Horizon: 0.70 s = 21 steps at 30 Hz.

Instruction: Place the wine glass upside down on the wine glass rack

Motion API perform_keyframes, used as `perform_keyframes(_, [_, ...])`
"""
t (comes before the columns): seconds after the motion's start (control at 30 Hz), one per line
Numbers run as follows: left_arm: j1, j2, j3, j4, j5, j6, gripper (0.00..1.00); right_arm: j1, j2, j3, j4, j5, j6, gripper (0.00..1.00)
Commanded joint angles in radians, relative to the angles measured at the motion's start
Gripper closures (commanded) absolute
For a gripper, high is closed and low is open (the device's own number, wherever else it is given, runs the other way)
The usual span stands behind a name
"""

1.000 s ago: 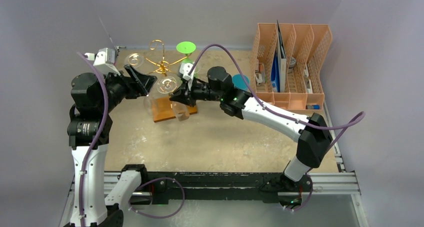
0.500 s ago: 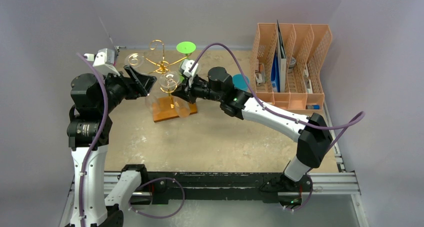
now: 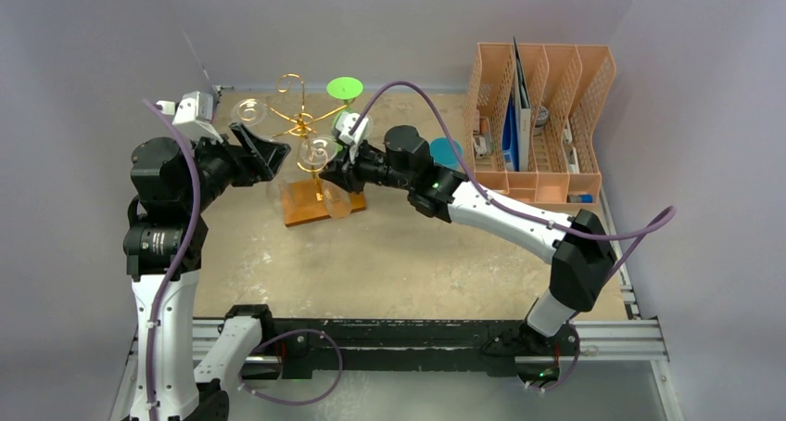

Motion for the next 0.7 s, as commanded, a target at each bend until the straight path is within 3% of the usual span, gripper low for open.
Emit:
perform_keyframes(0.0, [-0.004,-0.014,0.030,0.013,-0.006,0.017,0.31,0.002,-0.048,-0.003,0.023,-0.043,-0.014,0.73])
perform_keyframes(0.23, [-0.004,-0.011,0.045,-0.008,0.005,0.020,0.31,0.002,-0.083,-0.025,0.016,-0.042,-0.006,0.56])
perform_keyframes(0.47, [-0.003,-0.003,0.091,-0.060,0.021,0.041,0.31,0.001,-0.165,-0.097,-0.016,-0.027,-0.002,0.48])
perform_keyframes(0.67, [-0.004,0.041,0.172,-0.167,0.124,0.144,0.31,0.001,-0.277,-0.152,-0.178,0.013,0.010,0.44])
